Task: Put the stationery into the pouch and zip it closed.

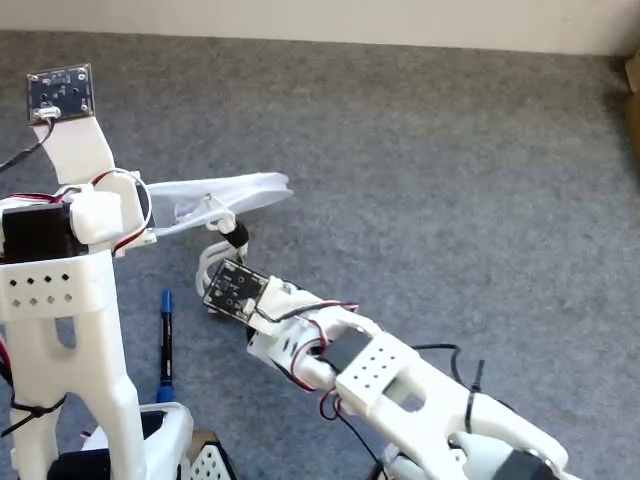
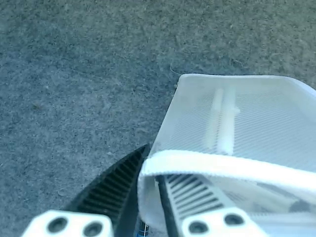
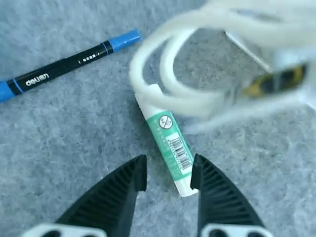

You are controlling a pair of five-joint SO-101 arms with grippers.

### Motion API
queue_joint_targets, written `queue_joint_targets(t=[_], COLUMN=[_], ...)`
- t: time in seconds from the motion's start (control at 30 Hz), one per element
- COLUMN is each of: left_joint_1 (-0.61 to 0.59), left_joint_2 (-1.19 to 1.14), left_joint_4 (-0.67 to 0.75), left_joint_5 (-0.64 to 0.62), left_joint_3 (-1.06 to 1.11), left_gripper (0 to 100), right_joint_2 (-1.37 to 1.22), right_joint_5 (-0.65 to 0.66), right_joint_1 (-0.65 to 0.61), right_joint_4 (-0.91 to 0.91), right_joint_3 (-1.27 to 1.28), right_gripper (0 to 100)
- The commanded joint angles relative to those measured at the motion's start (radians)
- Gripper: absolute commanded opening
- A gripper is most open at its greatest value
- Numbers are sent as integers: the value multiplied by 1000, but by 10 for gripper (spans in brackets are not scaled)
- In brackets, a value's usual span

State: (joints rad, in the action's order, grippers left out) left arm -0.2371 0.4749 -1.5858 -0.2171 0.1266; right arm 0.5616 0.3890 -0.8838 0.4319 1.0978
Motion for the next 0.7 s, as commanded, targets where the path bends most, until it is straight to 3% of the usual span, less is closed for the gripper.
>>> queue_joint_targets(t=[0.0,0.67], left_joint_1=[-15,-15], left_joint_2=[-4,-4], left_joint_4=[11,14], left_joint_5=[-11,-11], left_joint_3=[-12,-12], left_gripper=[11,11], right_joint_2=[-54,-498], right_joint_5=[11,12], right_joint_1=[-7,41], right_joint_4=[1,2], right_joint_3=[-93,-380], right_gripper=[146,146])
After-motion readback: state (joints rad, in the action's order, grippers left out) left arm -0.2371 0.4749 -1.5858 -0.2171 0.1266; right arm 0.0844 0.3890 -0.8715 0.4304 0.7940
